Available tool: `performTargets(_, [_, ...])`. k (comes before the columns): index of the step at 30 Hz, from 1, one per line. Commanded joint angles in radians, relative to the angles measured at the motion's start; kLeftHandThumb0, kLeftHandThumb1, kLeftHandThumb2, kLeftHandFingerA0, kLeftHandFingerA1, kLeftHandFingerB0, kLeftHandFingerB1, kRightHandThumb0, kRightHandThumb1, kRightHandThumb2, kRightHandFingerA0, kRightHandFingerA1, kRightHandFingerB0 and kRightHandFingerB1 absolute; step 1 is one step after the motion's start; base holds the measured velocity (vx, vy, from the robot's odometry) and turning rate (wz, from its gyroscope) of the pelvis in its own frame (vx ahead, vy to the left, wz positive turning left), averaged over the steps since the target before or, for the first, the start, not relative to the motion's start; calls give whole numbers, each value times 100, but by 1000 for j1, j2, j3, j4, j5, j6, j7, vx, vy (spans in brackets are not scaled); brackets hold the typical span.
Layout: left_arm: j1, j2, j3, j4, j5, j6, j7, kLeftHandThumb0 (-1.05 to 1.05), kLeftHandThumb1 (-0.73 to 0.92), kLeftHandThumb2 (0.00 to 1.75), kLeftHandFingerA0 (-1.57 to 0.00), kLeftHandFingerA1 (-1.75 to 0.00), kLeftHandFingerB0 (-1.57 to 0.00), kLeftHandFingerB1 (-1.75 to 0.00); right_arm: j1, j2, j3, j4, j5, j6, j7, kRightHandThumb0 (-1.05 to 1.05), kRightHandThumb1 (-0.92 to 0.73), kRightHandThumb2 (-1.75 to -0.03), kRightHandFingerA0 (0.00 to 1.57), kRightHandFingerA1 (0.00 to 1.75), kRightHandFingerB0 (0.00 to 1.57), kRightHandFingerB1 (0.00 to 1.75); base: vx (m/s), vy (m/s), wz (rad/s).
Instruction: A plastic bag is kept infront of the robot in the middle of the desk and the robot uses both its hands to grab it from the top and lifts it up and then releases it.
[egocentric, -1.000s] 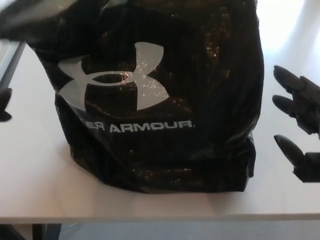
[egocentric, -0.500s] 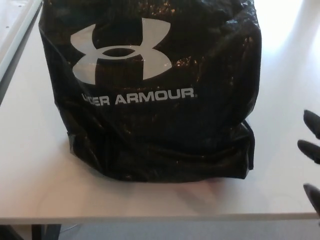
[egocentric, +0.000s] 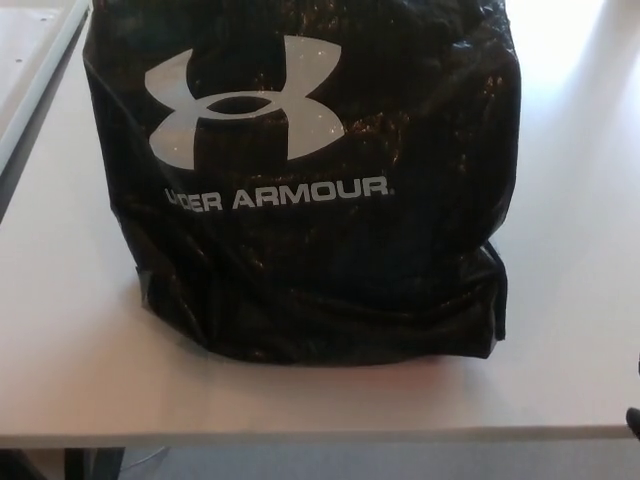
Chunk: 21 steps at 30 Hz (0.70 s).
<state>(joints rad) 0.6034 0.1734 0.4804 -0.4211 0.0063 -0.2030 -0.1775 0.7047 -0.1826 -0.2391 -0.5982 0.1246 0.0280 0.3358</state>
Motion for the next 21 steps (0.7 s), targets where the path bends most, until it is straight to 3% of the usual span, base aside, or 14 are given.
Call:
performTargets(1, [556, -267, -124, 166, -400, -653, -301, -81, 71, 104, -7, -20, -8, -23, 336, 91, -87, 244, 43, -795, 131, -66, -53, -89, 0, 29, 2, 27, 0, 0, 0])
performTargets(2, [568, -278, -134, 190, -395, -668, -299, -71, 68, 106, -2, -28, -2, -31, 330, 83, -84, 290, 9, -832, 111, -61, -53, -90, 0, 35, 0, 32, 0, 0, 0])
performTargets(4, [598, -288, -151, 202, -390, -654, -307, -71, 69, 107, -2, -30, -2, -32, 323, 83, -81, 330, -84, -867, 42, -67, -55, -92, 0, 36, 0, 32, 0, 0, 0])
performTargets(7, [597, -280, -142, 220, -398, -667, -318, -76, 72, 106, -1, -22, -9, -27, 292, 90, -39, 407, -148, -905, -10, -69, -56, -92, 2, 36, 2, 34, 0, 0, 0])
performTargets(9, [561, -273, -144, 292, -371, -715, -308, -71, 68, 106, -2, -30, -3, -32, 271, 94, -19, 413, -135, -887, -7, -67, -54, -91, 0, 36, 0, 34, 0, 0, 0])
performTargets(14, [503, -256, -122, 285, -354, -621, -281, -73, 68, 105, 0, -26, -11, -31, 228, 90, -23, 428, -168, -830, -51, -77, -58, -93, 5, 27, 5, 24, 0, 0, 0])
performTargets(15, [496, -257, -124, 277, -355, -607, -277, -78, 77, 73, -6, -22, -10, -23, 223, 86, -27, 428, -164, -817, -51, -77, -58, -93, 5, 26, 5, 23, 0, 0, 0])
performTargets(16, [483, -252, -120, 280, -346, -605, -269, -71, 68, 107, 0, -26, -2, -31, 210, 82, -31, 439, -133, -795, -37, -78, -59, -93, 3, 24, 5, 23, 0, 0, 0])
performTargets(21, [476, -248, -122, 300, -348, -619, -272, -81, 71, 105, -4, -18, -11, -24, 186, 64, -41, 476, -114, -788, -28, -80, -61, -96, 3, 21, 4, 21, 0, 0, 0])
